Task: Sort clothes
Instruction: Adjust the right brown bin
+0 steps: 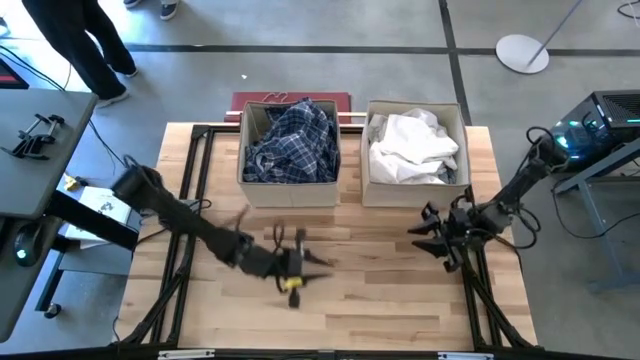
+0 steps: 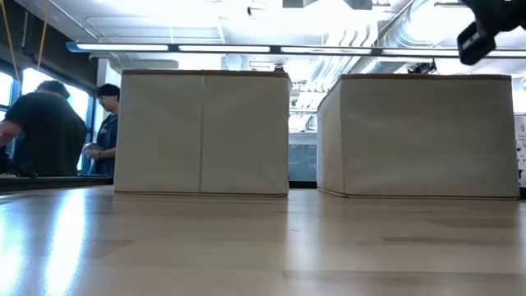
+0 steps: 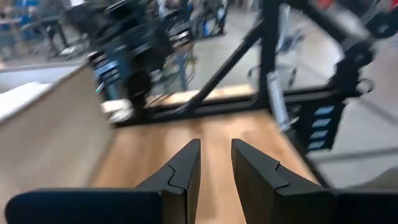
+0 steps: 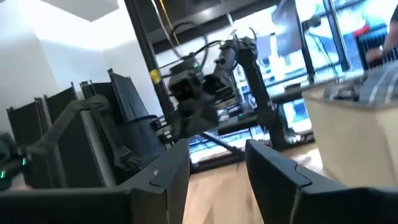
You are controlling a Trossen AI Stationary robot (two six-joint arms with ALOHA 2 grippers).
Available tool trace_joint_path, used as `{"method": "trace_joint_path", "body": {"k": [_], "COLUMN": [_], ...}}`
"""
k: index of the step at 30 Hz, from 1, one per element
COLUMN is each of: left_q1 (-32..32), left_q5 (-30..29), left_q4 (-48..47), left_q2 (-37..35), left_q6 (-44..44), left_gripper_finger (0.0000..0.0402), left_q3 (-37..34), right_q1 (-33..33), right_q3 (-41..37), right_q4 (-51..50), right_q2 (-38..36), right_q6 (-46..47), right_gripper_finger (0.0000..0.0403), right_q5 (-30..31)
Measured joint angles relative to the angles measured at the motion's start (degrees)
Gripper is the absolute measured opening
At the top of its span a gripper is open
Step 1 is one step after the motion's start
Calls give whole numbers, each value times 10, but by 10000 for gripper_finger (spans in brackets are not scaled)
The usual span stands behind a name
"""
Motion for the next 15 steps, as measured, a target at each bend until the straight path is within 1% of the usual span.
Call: {"method": "trace_joint_path", "body": {"k": [2,5,7,9,11,13,15], "left_q1": [20,46,56,58,55,52,50], "left_q5": [-1,-6,-10,-9,-10,-15,-15], "left_q4": [-84,-195,-216,-210,-188,-142,-76], "left_q2": [-54,-136,-189,-250,-313,-370,-411], "left_q6": [0,-13,-15,-17,-31,-52,-61], "left_gripper_finger": [80,80,80,80,80,80,80], "left_q3": [0,-1,-26,-68,-128,-201,-276], "right_q1": [-9,-11,-10,-10,-10,-10,-10], "right_q3": [2,2,2,3,3,3,15], "right_q4": [-14,-20,-34,-69,-122,-192,-290], "right_q2": [-24,-78,-121,-170,-220,-270,-317], "right_q6": [-28,-88,-118,-128,-125,-102,-71], "right_gripper_finger": [144,144,144,144,144,144,144], "right_q5": [-8,-8,-1,3,7,23,44]}}
